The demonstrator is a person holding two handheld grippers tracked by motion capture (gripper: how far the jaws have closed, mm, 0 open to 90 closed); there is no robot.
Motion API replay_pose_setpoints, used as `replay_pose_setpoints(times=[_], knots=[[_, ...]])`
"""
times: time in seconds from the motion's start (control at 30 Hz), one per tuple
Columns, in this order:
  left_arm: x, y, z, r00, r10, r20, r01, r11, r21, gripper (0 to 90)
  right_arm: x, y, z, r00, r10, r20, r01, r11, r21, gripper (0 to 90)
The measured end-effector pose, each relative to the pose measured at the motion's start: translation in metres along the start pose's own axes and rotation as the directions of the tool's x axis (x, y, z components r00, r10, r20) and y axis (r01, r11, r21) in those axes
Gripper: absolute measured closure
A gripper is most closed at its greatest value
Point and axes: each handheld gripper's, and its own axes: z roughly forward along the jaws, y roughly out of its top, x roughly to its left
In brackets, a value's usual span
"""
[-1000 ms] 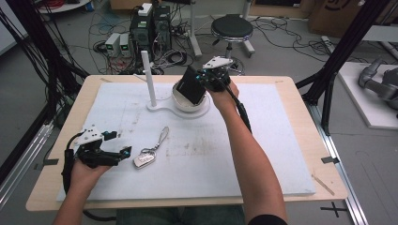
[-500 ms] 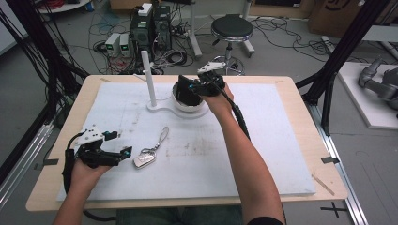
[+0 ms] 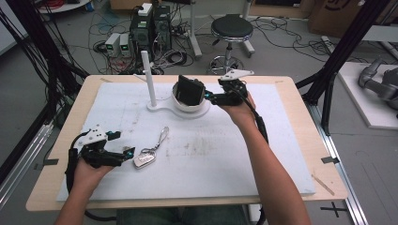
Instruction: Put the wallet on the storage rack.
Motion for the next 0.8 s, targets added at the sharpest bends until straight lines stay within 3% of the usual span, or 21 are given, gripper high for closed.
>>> replay_pose_setpoints(times=[0.2,0.4,0.8], knots=[[-0.001,0.003,0.003,1.0000,0.003,0.008,-0.003,1.0000,-0.006,10.2,-0.005,-0.031,-0.036,0.9998,0.017,0.010,-0.017,1.000,-0.021,25.4],[-0.002,0.005,0.008,0.9998,0.008,0.020,-0.008,0.9999,-0.012,10.1,-0.014,-0.056,-0.063,0.9971,0.071,0.027,-0.070,0.997,-0.033,25.3],[-0.002,0.010,0.017,0.9993,0.018,0.034,-0.017,0.9996,-0.023,10.1,-0.006,-0.088,-0.085,0.9965,0.080,0.025,-0.078,0.996,-0.047,24.9]])
